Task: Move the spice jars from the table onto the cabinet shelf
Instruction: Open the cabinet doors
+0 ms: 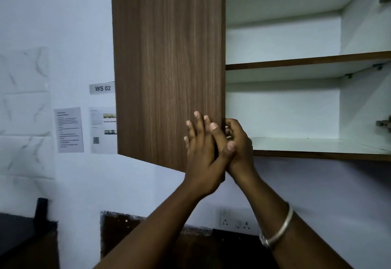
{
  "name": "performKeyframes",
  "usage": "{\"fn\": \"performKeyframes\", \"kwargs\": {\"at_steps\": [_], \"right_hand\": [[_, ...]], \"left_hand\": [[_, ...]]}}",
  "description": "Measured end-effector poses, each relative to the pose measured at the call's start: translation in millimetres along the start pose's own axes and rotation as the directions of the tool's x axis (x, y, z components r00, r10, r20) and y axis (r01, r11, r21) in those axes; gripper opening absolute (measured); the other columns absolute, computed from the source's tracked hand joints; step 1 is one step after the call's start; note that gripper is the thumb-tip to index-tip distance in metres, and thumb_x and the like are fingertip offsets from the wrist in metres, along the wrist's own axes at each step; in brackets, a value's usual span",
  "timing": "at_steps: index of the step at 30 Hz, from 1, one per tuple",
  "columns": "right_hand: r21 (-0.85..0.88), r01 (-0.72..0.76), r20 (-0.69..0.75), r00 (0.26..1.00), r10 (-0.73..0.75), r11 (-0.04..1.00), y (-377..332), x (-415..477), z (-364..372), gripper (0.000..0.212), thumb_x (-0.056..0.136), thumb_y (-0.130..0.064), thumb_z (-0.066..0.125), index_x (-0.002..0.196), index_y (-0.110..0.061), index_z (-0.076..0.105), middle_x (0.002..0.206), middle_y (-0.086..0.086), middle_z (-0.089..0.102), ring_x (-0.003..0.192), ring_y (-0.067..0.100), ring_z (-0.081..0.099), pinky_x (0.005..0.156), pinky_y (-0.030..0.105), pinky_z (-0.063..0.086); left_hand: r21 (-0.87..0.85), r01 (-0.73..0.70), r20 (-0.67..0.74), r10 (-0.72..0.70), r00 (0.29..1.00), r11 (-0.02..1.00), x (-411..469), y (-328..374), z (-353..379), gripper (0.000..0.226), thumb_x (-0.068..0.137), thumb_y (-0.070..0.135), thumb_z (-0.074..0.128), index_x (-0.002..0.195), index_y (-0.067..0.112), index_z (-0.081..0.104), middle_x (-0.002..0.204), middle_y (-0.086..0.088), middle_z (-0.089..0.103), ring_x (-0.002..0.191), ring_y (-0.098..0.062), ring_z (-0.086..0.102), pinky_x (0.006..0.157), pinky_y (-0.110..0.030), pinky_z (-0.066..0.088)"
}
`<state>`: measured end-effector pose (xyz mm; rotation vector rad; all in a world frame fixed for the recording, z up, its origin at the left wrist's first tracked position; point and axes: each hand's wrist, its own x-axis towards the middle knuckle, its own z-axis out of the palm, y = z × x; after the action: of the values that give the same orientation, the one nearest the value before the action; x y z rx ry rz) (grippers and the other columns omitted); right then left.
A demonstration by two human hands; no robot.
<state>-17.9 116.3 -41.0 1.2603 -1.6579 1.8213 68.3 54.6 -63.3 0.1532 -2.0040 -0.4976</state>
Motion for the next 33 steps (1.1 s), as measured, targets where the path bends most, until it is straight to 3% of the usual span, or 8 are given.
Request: {"fn": "performKeyframes", "kwargs": {"at_steps": [3, 5, 8, 13, 17, 21, 30, 33], "right_hand": [[0.173, 0.224, -0.07, 0.974, -0.215, 0.959, -49, -37, 19, 0.033, 0.098, -0.046, 0.053, 0.097, -0.017, 0.069, 0.079, -0.003, 0.073, 0.071, 0.011, 0.067, 0.056, 0.032, 0.051], [0.25, 0.38, -0.115, 0.925, -0.362, 0.891, -80, -57, 39, 0.037, 0.101, -0.028, 0.048, 0.097, 0.001, 0.071, 0.078, 0.018, 0.072, 0.068, 0.026, 0.065, 0.044, 0.032, 0.045], [0.37, 0.414, 0.034, 0.889, -0.457, 0.832, -106, -73, 75, 0.028, 0.105, -0.019, 0.053, 0.104, -0.001, 0.074, 0.086, 0.011, 0.071, 0.077, 0.025, 0.068, 0.062, 0.044, 0.055], [0.473, 0.46, 0.001, 0.853, -0.522, 0.751, -144, -92, 146, 0.021, 0.096, -0.002, 0.068, 0.115, 0.0, 0.077, 0.106, 0.013, 0.072, 0.099, 0.022, 0.07, 0.084, 0.04, 0.057], [0.464, 0.488, 0.039, 0.822, -0.568, 0.739, -174, -105, 202, 0.026, 0.097, -0.007, 0.067, 0.121, -0.006, 0.075, 0.141, 0.016, 0.062, 0.132, 0.028, 0.059, 0.105, 0.042, 0.052], [0.387, 0.534, 0.158, 0.765, -0.625, 0.752, -196, -119, 248, 0.034, 0.099, -0.011, 0.064, 0.132, -0.009, 0.069, 0.15, 0.016, 0.055, 0.138, 0.035, 0.053, 0.111, 0.046, 0.047], [0.215, 0.582, 0.316, 0.719, -0.62, 0.784, -218, -123, 316, 0.045, 0.104, -0.024, 0.054, 0.149, -0.026, 0.054, 0.164, 0.002, 0.039, 0.148, 0.03, 0.037, 0.107, 0.042, 0.049], [0.194, 0.588, 0.327, 0.717, -0.616, 0.786, -220, -125, 327, 0.047, 0.104, -0.025, 0.052, 0.151, -0.028, 0.05, 0.166, 0.001, 0.035, 0.149, 0.031, 0.035, 0.106, 0.044, 0.05]], "left_hand": [[-0.102, -0.022, -0.121, 0.009, 0.993, 0.995, -25, 6, -28, 0.109, 0.082, 0.094, 0.008, 0.163, 0.024, -0.011, 0.17, 0.007, -0.026, 0.156, -0.013, -0.026, 0.127, -0.038, -0.015], [-0.313, 0.065, -0.16, -0.12, 0.98, 0.948, -37, 10, -59, 0.123, 0.075, 0.1, 0.015, 0.164, 0.018, -0.01, 0.173, -0.008, -0.013, 0.16, -0.03, -0.01, 0.13, -0.048, -0.005], [-0.38, 0.054, -0.263, -0.164, 0.951, 0.924, -64, 7, -128, 0.108, 0.079, 0.095, 0.036, 0.162, 0.028, 0.022, 0.167, -0.005, 0.035, 0.154, -0.025, 0.033, 0.125, -0.053, 0.027], [-0.184, 0.057, -0.478, -0.14, 0.867, 0.981, -93, 1, -222, 0.047, 0.102, 0.054, 0.044, 0.143, 0.035, 0.056, 0.135, 0.011, 0.067, 0.129, -0.01, 0.061, 0.111, -0.043, 0.046], [-0.092, 0.149, -0.595, -0.174, 0.785, 0.985, -100, -15, -279, 0.021, 0.11, 0.032, 0.044, 0.112, 0.029, 0.065, 0.101, 0.024, 0.073, 0.098, 0.007, 0.066, 0.082, -0.012, 0.05], [-0.082, 0.286, -0.684, -0.263, 0.681, 0.955, -102, -44, -324, 0.028, 0.111, 0.028, 0.044, 0.093, 0.024, 0.065, 0.078, 0.024, 0.07, 0.07, 0.014, 0.06, 0.06, -0.004, 0.044], [-0.235, 0.333, -0.688, -0.398, 0.607, 0.913, -101, -95, -384, 0.031, 0.112, 0.026, 0.043, 0.099, 0.016, 0.069, 0.093, 0.001, 0.072, 0.087, -0.013, 0.065, 0.085, -0.035, 0.053], [-0.253, 0.342, -0.678, -0.418, 0.605, 0.905, -102, -101, -393, 0.033, 0.111, 0.027, 0.043, 0.099, 0.019, 0.072, 0.095, 0.004, 0.077, 0.088, -0.011, 0.071, 0.084, -0.033, 0.056]]}}
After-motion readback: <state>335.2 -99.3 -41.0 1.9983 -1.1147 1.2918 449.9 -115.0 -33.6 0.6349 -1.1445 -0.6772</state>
